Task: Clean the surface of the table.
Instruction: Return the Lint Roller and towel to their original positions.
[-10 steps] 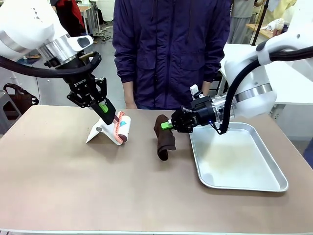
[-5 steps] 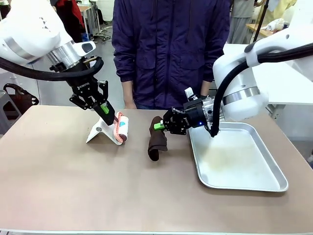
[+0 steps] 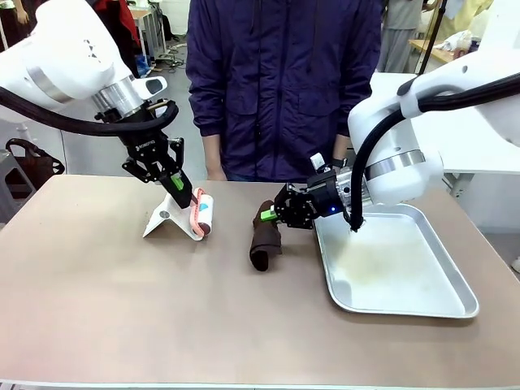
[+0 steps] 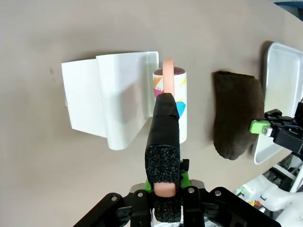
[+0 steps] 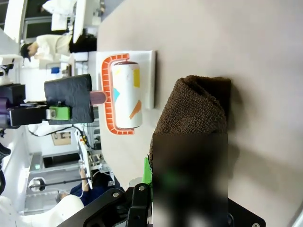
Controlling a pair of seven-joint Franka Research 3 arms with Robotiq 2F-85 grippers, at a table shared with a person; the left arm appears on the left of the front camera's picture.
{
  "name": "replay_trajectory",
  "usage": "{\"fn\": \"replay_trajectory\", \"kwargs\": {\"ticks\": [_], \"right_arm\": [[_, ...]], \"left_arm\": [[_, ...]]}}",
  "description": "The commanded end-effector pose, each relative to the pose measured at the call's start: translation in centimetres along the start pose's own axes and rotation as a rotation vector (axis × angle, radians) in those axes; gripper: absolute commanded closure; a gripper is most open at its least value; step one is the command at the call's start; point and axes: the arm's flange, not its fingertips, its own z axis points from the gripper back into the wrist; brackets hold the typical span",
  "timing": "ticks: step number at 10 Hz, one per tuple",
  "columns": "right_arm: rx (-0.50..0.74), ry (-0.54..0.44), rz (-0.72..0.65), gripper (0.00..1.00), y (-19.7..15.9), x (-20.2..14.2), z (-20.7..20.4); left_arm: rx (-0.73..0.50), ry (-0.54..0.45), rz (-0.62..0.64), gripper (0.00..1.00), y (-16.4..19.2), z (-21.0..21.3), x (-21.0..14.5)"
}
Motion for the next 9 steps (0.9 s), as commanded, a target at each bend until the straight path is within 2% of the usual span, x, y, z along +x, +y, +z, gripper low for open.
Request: {"fn": "replay_trajectory", "kwargs": {"ticks": [1, 6, 9], "right_arm": [[-0.079, -0.014, -0.022, 0.89, 1.15, 0.91, -0.23], [-0.264, 0.125, 0.055, 0.89, 1.43, 1.49, 0.03], [-0.298, 0.164, 0.061, 0.89, 1.23, 1.61, -0.04]], "left_arm": [[0.031, 0.014, 0.024, 0.79, -0.48, 0.21, 1.0], [0.041, 0.029, 0.02, 0.79, 0.04, -0.32, 1.75], [0.052, 0.027, 0.019, 0.79, 0.15, -0.36, 1.75]]}}
